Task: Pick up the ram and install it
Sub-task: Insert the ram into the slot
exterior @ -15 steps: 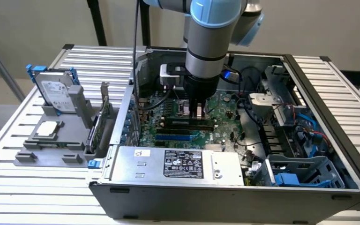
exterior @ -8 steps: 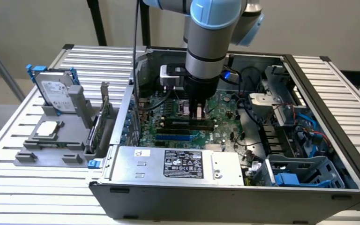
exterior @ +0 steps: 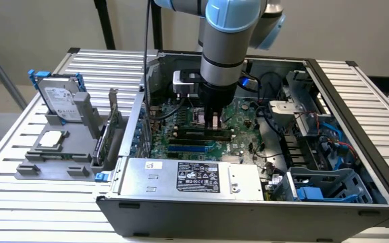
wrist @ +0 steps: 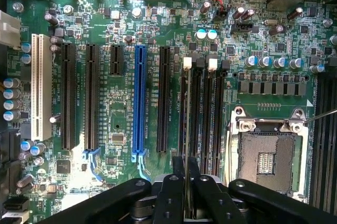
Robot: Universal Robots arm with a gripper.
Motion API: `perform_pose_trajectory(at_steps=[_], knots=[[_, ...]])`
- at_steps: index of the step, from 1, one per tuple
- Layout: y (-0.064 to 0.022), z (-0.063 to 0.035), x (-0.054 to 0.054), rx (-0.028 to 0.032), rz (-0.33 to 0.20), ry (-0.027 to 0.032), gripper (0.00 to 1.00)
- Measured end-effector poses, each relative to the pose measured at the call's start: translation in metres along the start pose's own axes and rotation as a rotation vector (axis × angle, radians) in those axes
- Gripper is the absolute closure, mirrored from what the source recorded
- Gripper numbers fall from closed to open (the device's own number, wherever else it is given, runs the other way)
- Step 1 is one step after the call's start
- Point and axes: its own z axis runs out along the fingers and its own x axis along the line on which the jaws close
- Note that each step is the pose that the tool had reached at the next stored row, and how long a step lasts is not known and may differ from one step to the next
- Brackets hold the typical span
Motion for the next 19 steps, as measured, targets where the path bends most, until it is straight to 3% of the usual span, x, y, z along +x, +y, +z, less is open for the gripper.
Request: perform_pose_trajectory(at_steps=[2, 3, 9, 11, 14, 19], knots=[[0.0000, -0.0010, 0.000, 0.0001, 0.000, -0.0003, 0.85], [0.0000, -0.0027, 0.000, 0.0001, 0.000, -0.0008, 0.78], [0.0015, -0.0213, -0.001, -0.0001, 0.000, -0.0061, 0.78], [0.0050, -0.0227, -0.001, 0.0000, 0.000, -0.0092, 0.78], [0.0079, -0.0227, -0.001, 0.0000, 0.000, -0.0128, 0.89], [0.0080, -0.0228, -0.001, -0.0001, 0.000, -0.0129, 0.89]])
